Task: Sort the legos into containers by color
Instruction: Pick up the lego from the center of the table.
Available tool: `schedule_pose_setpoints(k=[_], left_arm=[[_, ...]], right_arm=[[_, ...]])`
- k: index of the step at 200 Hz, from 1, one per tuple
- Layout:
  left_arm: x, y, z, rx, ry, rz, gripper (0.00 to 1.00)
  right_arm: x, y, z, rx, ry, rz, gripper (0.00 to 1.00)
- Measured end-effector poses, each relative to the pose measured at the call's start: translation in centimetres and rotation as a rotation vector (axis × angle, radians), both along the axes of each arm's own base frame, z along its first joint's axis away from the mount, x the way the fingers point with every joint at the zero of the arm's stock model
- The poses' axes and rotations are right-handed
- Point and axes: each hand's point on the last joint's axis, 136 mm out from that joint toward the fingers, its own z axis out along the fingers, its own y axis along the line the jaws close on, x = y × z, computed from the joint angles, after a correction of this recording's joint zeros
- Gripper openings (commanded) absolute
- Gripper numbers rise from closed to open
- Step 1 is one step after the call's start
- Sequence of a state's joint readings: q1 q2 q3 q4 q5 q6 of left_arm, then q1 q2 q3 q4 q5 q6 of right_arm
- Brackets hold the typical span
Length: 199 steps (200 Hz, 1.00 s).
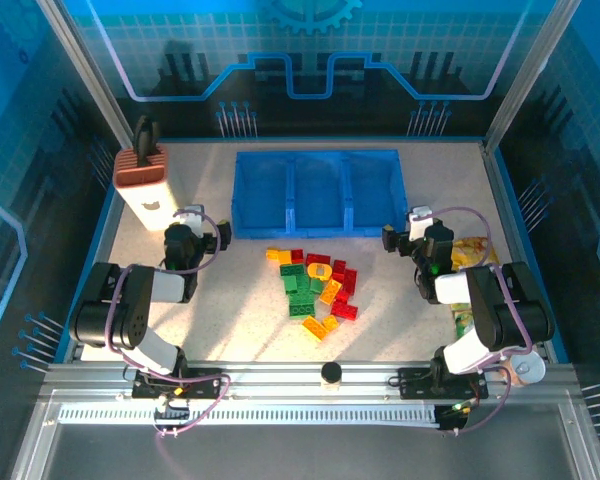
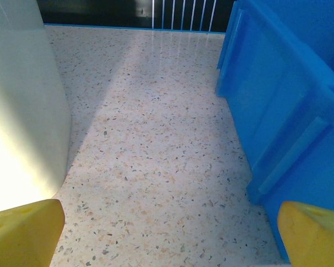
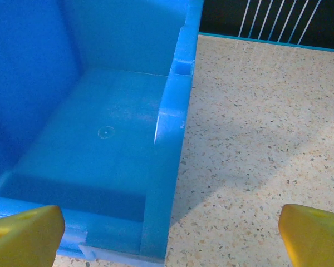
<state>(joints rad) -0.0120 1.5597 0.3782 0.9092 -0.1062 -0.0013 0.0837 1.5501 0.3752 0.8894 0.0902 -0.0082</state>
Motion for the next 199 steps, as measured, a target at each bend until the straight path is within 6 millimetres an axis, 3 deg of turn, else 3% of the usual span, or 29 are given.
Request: schedule_pose_setpoints(k=[53,73,96,125,139,154,169,181,199], left_arm=[[0.0,0.1,0.1,0.005,-0.002,0.01,0.99],[-1.0,0.1,1.7,0.032,-0.024,0.042,0.99],[-2.4,-1.2,7.6,0.047,-0.096,0.054,0.99],[-3.4,-2.4,19.0,-0.01,-0.149,0.057,0.99],[-5.2,-2.7,24.4,-0.08,-0.182,0.036,0.99],[-8.0,-2.4,27.4,-0.21,-0.218,0.055,0.99],[-10.7,-2.2,26.8,-0.348,-0.188,0.067,0.99],[-11.8,-3.0,24.6,-0.441,-0.093,0.054,0.99],[-12.2,-5.0,19.9,-0.514,0.143,0.038,0.99]], right_arm=[[0.1,-0.1,0.1,-0.003,0.001,-0.008,1.0],[-0.3,-0.4,1.3,-0.027,-0.009,-0.041,1.0],[-1.2,-0.4,6.5,-0.009,-0.117,-0.058,1.0],[-2.2,-0.7,15.0,0.059,-0.258,-0.071,1.0],[-2.3,-1.0,18.4,0.136,-0.22,-0.106,1.0],[-2.5,-1.8,21.5,0.281,-0.177,-0.165,1.0],[-2.8,-3.2,22.8,0.44,-0.125,-0.198,1.0],[-3.0,-3.1,21.5,0.525,-0.018,-0.219,1.0],[-3.3,-0.2,18.2,0.555,0.198,-0.211,1.0]])
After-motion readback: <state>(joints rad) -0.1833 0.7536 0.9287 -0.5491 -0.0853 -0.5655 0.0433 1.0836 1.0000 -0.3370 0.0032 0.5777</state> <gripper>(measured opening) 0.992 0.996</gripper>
